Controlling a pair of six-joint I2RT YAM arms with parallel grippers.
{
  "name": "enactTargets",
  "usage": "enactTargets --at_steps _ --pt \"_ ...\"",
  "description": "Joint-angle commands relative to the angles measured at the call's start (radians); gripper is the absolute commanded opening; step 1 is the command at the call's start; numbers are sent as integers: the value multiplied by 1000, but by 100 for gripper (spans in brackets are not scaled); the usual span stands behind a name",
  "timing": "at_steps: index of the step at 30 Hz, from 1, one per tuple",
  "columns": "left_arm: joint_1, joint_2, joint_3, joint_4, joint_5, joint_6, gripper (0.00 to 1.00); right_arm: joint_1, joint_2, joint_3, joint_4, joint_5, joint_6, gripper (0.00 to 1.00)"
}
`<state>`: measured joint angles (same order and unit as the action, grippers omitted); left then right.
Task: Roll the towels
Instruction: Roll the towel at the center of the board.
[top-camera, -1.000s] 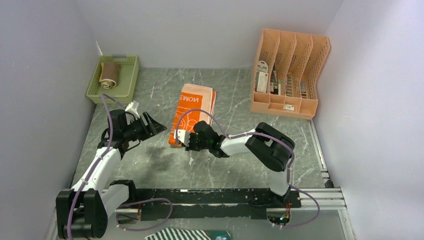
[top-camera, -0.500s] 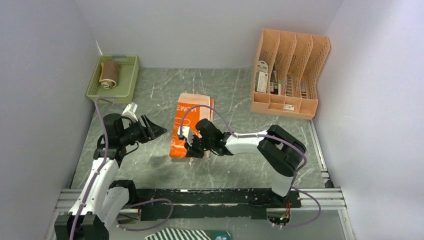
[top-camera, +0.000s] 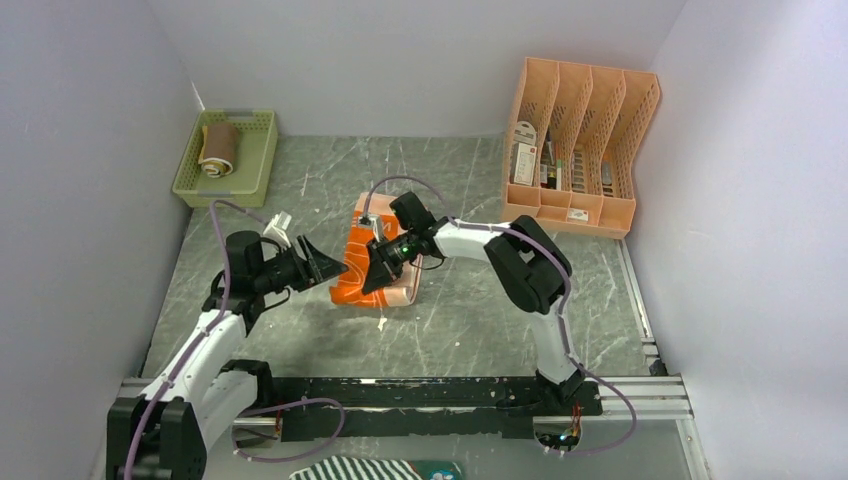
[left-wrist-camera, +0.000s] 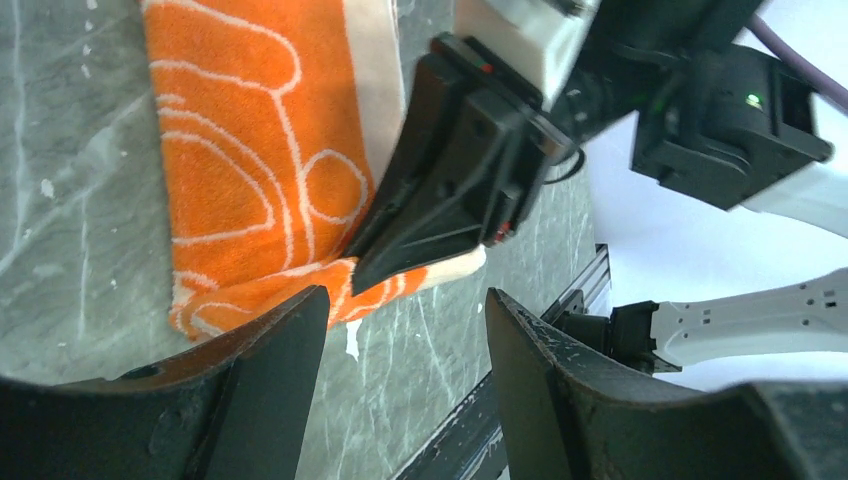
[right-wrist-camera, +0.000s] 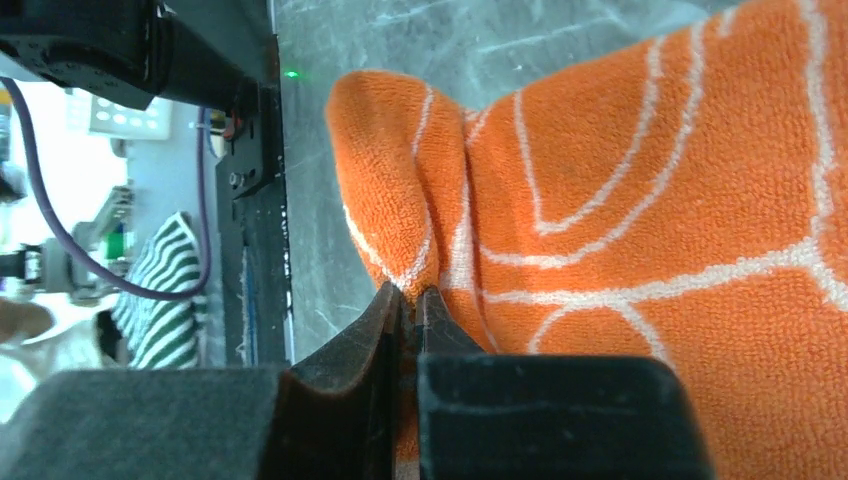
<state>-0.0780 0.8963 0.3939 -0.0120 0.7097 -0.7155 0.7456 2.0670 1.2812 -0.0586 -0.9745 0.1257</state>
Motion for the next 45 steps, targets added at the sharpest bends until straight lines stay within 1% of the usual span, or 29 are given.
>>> enactTargets --at_steps 1,5,12,15,18,21,23,26,29,31,32,36,39,40,42,43,44,45 --pt "-21 15 33 99 23 -18 70 -27 85 84 -151 -104 50 0" --pt "-59 49 19 148 30 -31 69 -48 128 81 -164 -94 61 0" --pt "-179 164 -37 314 -3 -88 66 -71 152 45 -95 -92 109 0" --pt "-193 189 -53 369 -2 -114 65 -85 172 44 -72 -92 132 0" --pt "-197 189 -54 381 7 -125 65 -93 189 47 -60 -92 147 0" --pt "-200 178 -57 385 36 -150 62 -102 196 50 -51 -90 160 0" --pt "-206 164 -70 381 33 -158 60 -108 198 49 -44 -89 167 0" --pt "-210 180 -86 357 16 -132 52 -111 204 49 -39 -86 172 0" --pt "-212 238 -123 438 21 -147 46 -112 208 52 -39 -82 175 0" --pt "-211 279 -139 474 -3 -142 47 -112 206 52 -42 -80 174 0" --pt "-211 296 -148 482 -39 -135 47 -112 203 52 -48 -77 171 0" --pt "-210 344 -148 451 -174 -70 49 -112 185 55 -93 -54 133 0" --pt "-204 370 -142 448 -224 -49 50 -110 138 23 -88 -26 108 0" --pt "-204 377 -139 450 -237 -46 50 -110 113 5 -80 -12 96 1" --pt "-204 390 -128 447 -251 -36 50 -110 51 -44 -53 44 73 20" --pt "-204 397 -122 444 -254 -31 50 -109 11 -70 -37 81 53 28" --pt "-204 406 -118 444 -253 -24 49 -109 -30 -102 -19 129 38 35" --pt "-204 413 -113 445 -253 -22 50 -110 -90 -133 1 180 32 38"
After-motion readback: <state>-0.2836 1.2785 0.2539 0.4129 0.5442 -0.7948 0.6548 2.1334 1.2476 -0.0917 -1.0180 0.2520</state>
